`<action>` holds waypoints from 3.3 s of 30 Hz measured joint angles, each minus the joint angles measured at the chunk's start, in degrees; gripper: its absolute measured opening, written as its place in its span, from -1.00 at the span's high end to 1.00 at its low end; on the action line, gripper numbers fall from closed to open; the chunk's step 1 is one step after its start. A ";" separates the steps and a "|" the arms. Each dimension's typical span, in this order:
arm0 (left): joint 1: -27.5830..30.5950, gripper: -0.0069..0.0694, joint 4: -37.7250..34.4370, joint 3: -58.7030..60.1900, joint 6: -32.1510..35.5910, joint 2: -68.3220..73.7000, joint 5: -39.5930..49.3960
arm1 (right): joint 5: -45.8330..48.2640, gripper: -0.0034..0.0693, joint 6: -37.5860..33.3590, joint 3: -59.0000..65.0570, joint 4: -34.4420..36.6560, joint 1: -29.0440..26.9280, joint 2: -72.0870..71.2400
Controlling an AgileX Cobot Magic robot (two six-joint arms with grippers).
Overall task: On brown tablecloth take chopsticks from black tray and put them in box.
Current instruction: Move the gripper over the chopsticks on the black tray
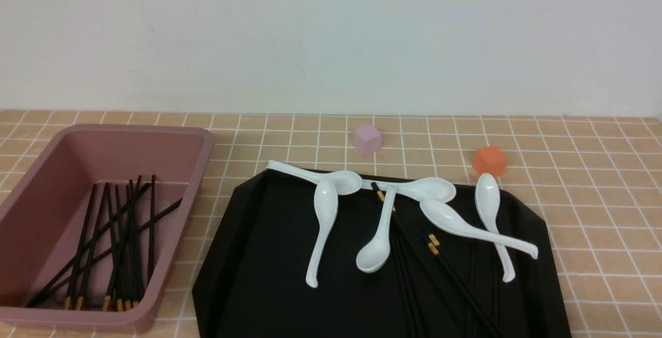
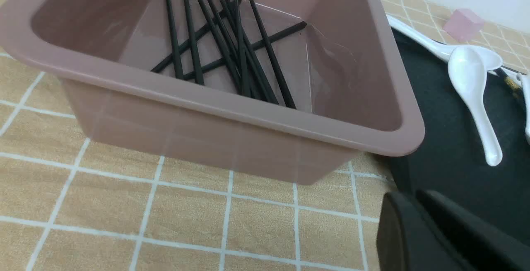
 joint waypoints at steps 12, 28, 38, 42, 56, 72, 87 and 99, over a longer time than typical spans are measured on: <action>0.00 0.67 0.00 0.00 0.00 0.00 0.00 | 0.00 0.25 0.00 0.00 0.00 0.00 0.00; 0.00 0.63 0.00 0.00 0.00 0.00 0.00 | 0.00 0.25 0.00 0.00 0.00 0.00 0.00; 0.00 0.61 0.00 0.00 0.00 0.00 0.00 | 0.00 0.25 0.00 0.00 -1.14 0.00 0.00; 0.00 0.59 0.00 0.00 0.00 0.00 0.00 | -0.13 0.25 0.00 0.00 -2.37 0.00 0.00; 0.00 0.55 0.00 0.00 0.00 0.00 0.03 | -5.13 0.25 27.16 0.32 26.42 0.00 0.00; 0.00 0.50 0.00 0.00 0.00 0.00 0.07 | 6.99 0.92 2.88 -24.50 21.48 0.00 19.47; 0.00 0.44 0.00 0.00 0.00 0.00 0.07 | 24.89 0.59 -24.49 -41.41 45.35 15.88 68.16; 0.00 0.41 0.04 0.00 0.00 0.00 0.10 | 19.44 0.08 -2.35 -57.20 23.78 29.11 88.18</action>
